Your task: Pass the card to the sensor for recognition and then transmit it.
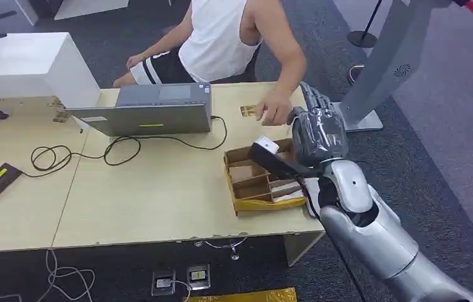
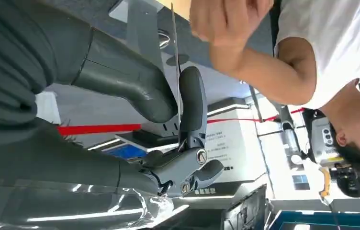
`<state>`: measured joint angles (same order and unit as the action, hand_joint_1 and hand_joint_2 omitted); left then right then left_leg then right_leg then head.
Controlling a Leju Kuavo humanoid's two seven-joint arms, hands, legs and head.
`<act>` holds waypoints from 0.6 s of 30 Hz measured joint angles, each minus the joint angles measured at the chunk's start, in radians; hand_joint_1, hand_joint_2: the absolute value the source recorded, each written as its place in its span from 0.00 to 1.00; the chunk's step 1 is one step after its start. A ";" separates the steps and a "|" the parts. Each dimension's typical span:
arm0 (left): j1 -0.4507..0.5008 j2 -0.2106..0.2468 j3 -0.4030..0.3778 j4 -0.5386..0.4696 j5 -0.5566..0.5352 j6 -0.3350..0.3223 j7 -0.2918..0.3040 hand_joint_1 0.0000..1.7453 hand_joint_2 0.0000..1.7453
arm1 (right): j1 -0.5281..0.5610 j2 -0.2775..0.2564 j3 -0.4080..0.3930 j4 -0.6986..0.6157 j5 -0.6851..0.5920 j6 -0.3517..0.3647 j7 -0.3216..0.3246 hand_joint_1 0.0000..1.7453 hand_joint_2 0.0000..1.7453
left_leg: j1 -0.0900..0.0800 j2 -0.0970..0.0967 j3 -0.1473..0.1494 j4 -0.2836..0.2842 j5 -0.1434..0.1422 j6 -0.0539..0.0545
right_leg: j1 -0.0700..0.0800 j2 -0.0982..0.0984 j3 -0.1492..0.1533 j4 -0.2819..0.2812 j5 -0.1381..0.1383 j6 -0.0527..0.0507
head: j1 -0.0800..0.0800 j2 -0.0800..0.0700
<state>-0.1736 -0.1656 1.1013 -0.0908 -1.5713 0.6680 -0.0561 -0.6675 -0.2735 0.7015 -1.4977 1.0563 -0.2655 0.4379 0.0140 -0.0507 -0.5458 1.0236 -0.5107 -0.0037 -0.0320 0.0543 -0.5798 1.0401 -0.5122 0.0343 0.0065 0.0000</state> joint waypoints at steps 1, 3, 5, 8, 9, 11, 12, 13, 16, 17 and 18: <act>0.000 0.000 0.000 0.000 0.000 -0.001 0.000 0.00 0.00 | -0.006 0.000 0.001 0.002 -0.002 0.004 -0.003 1.00 1.00 | 0.000 0.000 0.000 0.000 0.000 0.000 | 0.000 0.000 0.000 0.000 0.000 0.000 | 0.000 0.000; -0.001 0.000 -0.004 0.000 0.000 -0.005 0.000 0.00 0.00 | -0.024 0.000 0.006 0.007 -0.006 0.014 -0.015 1.00 1.00 | 0.000 0.000 0.000 0.000 0.000 0.000 | 0.000 0.000 0.000 0.000 0.000 0.000 | 0.000 0.000; -0.003 0.000 -0.010 0.000 0.000 -0.009 0.000 0.00 0.00 | -0.060 0.000 0.016 0.018 -0.018 0.023 -0.027 1.00 1.00 | 0.000 0.000 -0.001 0.000 0.000 0.000 | 0.000 0.000 0.000 0.000 0.000 0.000 | 0.000 0.000; -0.009 0.000 -0.018 0.000 0.000 -0.018 0.003 0.00 0.00 | -0.125 0.002 0.029 0.059 -0.054 0.031 -0.044 1.00 1.00 | 0.000 -0.001 -0.001 0.000 0.000 0.000 | 0.000 0.000 0.000 0.000 0.000 0.000 | 0.000 0.000; -0.011 0.000 -0.020 0.000 0.000 -0.021 0.005 0.00 0.00 | -0.139 0.002 0.032 0.068 -0.061 0.032 -0.047 1.00 1.00 | 0.000 -0.002 -0.001 0.000 0.000 0.000 | 0.000 0.000 0.000 0.000 0.000 0.000 | 0.000 0.000; -0.014 0.000 -0.027 0.000 0.000 -0.026 0.008 0.00 0.00 | -0.169 0.002 0.042 0.094 -0.078 0.032 -0.056 1.00 1.00 | 0.000 -0.002 -0.001 0.000 0.000 0.000 | 0.000 0.000 0.000 0.000 0.000 0.000 | 0.000 0.000; -0.016 0.000 -0.033 0.000 0.000 -0.029 0.009 0.00 0.00 | -0.181 0.003 0.043 0.104 -0.083 0.032 -0.058 1.00 1.00 | 0.000 -0.002 -0.001 0.000 0.000 0.000 | 0.000 -0.001 0.000 0.000 0.000 0.000 | 0.000 0.000; -0.018 0.000 -0.036 0.000 0.000 -0.031 0.011 0.00 0.00 | -0.194 0.006 0.045 0.122 -0.089 0.031 -0.062 1.00 1.00 | 0.000 -0.002 -0.001 0.000 0.000 0.000 | 0.000 -0.001 0.000 0.000 0.000 0.000 | 0.000 0.000; -0.025 0.000 -0.045 0.000 0.000 -0.035 0.018 0.00 0.00 | -0.239 0.017 0.056 0.175 -0.095 0.023 -0.074 1.00 1.00 | 0.000 -0.001 -0.001 0.000 0.000 0.000 | 0.000 -0.001 0.000 0.000 0.000 0.000 | 0.000 0.000; -0.026 0.000 -0.050 0.000 0.000 -0.036 0.018 0.00 0.00 | -0.254 0.022 0.059 0.198 -0.096 0.020 -0.075 1.00 1.00 | 0.000 -0.001 -0.001 0.000 0.000 0.000 | 0.000 -0.001 0.000 0.000 0.000 0.000 | 0.000 0.000; -0.028 0.000 -0.051 0.000 0.000 -0.037 0.018 0.00 0.00 | -0.264 0.026 0.063 0.219 -0.097 0.018 -0.076 1.00 1.00 | 0.000 -0.002 -0.001 0.000 0.000 0.000 | 0.000 -0.001 0.000 0.000 0.000 0.000 | 0.000 0.000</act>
<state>-0.2015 -0.1656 1.0502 -0.0908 -1.5713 0.6310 -0.0378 -0.9313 -0.2476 0.7644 -1.2791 0.9594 -0.2472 0.3620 0.0140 -0.0530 -0.5470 1.0237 -0.5103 -0.0035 -0.0320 0.0537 -0.5798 1.0403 -0.5122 0.0342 0.0065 0.0000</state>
